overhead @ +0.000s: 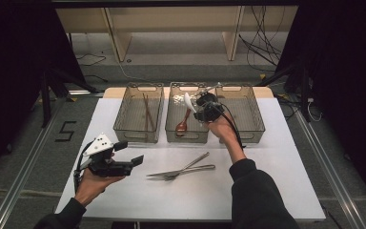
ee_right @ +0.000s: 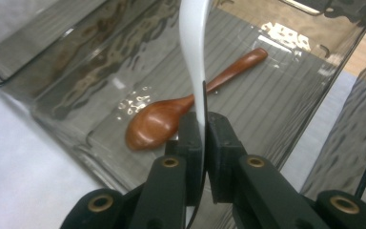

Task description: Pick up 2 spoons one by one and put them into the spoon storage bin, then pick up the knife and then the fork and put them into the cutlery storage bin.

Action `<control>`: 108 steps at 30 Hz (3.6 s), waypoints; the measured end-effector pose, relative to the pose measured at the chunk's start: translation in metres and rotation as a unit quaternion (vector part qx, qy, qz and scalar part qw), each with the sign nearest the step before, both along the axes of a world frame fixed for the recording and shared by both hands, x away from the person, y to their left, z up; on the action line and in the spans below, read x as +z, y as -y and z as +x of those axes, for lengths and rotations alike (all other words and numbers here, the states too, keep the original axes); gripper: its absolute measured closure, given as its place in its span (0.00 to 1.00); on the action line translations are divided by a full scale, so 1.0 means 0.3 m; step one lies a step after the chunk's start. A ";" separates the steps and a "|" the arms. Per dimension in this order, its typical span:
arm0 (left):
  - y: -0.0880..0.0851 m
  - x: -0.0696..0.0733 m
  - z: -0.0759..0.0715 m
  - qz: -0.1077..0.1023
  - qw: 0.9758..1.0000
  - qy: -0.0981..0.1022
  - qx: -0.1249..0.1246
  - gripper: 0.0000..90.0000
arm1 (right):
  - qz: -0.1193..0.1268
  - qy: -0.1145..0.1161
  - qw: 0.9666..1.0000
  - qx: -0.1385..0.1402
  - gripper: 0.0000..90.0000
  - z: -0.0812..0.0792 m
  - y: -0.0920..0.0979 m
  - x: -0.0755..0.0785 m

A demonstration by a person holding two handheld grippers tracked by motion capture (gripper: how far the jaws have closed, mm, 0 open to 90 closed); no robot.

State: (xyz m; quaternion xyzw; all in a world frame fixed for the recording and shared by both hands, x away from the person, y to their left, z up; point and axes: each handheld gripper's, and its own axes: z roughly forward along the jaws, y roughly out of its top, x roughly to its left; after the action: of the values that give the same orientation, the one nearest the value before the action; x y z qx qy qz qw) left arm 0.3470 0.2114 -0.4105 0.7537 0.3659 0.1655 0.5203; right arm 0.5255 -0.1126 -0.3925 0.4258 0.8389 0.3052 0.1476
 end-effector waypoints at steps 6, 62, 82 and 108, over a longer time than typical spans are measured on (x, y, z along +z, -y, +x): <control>0.000 0.002 -0.001 0.000 1.000 0.000 0.000 0.17 | 0.004 -0.008 1.000 -0.006 0.80 0.014 -0.002 -0.019; -0.009 0.003 0.002 -0.002 1.000 0.003 0.007 0.17 | -0.037 -0.062 0.970 0.232 0.40 -0.371 -0.006 -0.136; 0.000 0.002 0.011 -0.004 1.000 -0.001 0.008 0.17 | -0.075 -0.080 0.960 0.256 0.34 -0.378 -0.015 -0.158; 0.002 0.006 0.003 0.001 1.000 0.005 0.003 0.17 | -0.111 -0.101 0.952 0.267 0.53 -0.365 -0.015 -0.189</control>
State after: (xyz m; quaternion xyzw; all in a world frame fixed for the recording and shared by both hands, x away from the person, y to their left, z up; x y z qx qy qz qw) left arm 0.3479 0.2107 -0.4087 0.7524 0.3655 0.1712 0.5206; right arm 0.4161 -0.1081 -0.4491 0.1961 0.9610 0.1937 0.0213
